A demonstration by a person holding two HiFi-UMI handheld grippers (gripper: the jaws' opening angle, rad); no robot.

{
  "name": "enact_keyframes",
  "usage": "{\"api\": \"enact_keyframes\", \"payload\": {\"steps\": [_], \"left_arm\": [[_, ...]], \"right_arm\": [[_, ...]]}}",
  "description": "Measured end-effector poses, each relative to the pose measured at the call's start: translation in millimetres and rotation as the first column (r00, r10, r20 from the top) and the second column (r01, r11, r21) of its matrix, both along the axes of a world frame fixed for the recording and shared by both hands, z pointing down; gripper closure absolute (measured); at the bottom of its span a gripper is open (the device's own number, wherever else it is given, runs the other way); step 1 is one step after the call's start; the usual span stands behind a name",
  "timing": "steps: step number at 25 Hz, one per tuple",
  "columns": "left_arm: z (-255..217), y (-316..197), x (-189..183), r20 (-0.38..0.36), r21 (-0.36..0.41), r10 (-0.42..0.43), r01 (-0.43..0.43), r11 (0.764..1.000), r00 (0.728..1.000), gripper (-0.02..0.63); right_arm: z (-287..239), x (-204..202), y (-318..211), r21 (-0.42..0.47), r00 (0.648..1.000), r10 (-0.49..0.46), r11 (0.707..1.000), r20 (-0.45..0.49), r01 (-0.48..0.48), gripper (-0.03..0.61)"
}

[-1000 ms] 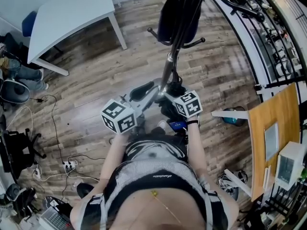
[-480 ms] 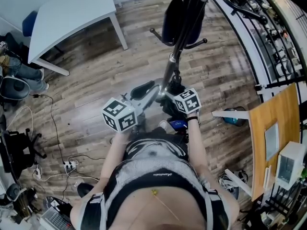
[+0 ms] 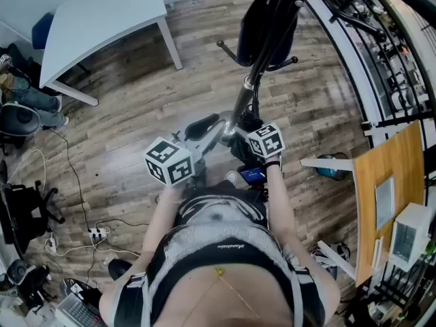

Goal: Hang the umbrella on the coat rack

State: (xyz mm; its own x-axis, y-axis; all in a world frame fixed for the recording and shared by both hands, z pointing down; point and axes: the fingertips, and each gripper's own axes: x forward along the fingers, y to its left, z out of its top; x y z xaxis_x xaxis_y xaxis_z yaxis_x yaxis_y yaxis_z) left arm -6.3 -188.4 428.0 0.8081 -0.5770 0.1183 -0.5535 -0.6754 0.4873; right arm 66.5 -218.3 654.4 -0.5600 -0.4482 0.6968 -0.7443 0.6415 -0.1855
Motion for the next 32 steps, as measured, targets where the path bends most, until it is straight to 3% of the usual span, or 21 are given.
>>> {"api": "enact_keyframes", "payload": {"steps": [24, 32], "left_arm": [[10, -11, -1, 0.008, -0.022, 0.012, -0.011, 1.0, 1.0, 0.526], [13, -16, -6, 0.005, -0.033, 0.005, -0.005, 0.999, 1.0, 0.526]], "right_arm": [[45, 7, -32, 0.015, 0.998, 0.039, 0.999, -0.056, -0.038, 0.339], [47, 2, -45, 0.064, 0.996, 0.067, 0.996, -0.057, -0.063, 0.33]]}}
